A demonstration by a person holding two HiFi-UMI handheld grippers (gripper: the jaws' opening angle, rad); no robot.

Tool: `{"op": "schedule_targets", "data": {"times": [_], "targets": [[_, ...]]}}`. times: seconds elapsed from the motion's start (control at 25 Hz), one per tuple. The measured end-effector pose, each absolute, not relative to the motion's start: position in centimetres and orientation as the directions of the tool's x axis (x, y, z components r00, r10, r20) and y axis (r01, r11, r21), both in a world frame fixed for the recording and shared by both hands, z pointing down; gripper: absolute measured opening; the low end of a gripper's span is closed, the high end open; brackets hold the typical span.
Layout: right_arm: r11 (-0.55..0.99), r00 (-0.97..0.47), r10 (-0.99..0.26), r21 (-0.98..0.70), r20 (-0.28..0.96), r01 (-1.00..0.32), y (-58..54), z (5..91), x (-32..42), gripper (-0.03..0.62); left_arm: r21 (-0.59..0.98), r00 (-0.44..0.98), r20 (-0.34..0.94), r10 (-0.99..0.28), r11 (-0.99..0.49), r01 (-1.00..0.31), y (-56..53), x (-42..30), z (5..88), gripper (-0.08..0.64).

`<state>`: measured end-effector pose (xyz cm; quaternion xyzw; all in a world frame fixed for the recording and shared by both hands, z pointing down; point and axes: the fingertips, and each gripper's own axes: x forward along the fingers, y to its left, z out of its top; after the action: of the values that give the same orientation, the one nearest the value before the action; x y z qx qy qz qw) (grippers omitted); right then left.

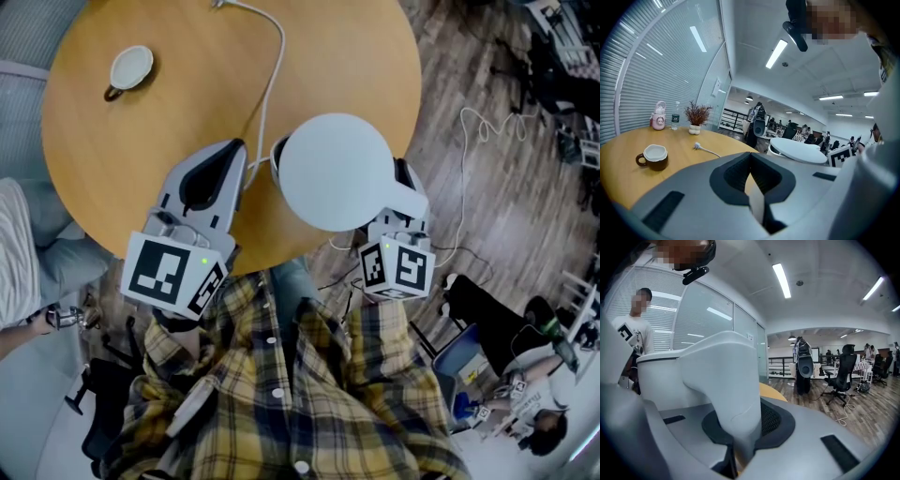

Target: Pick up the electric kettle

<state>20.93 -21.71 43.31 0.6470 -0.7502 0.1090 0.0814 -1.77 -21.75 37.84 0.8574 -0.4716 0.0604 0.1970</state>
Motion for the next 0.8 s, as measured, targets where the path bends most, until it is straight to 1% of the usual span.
{"op": "schedule_targets", "data": {"times": [0.4, 0.8], "targets": [[0.193, -0.189, -0.947, -0.010, 0.261, -0.981, -22.2, 41.5, 19.2, 0.066, 0.264, 0.506, 0.259, -0.823, -0.444, -0.856, -20.9, -4.1, 35.9, 0.003], [0.276, -0.282, -0.927, -0.059, 0.248, -0.959, -22.2, 37.4, 17.4, 0.066, 0.246, 0.447, 0.214, -0.869, -0.395, -0.885, -19.6, -6.1, 32.6, 0.003]]}}
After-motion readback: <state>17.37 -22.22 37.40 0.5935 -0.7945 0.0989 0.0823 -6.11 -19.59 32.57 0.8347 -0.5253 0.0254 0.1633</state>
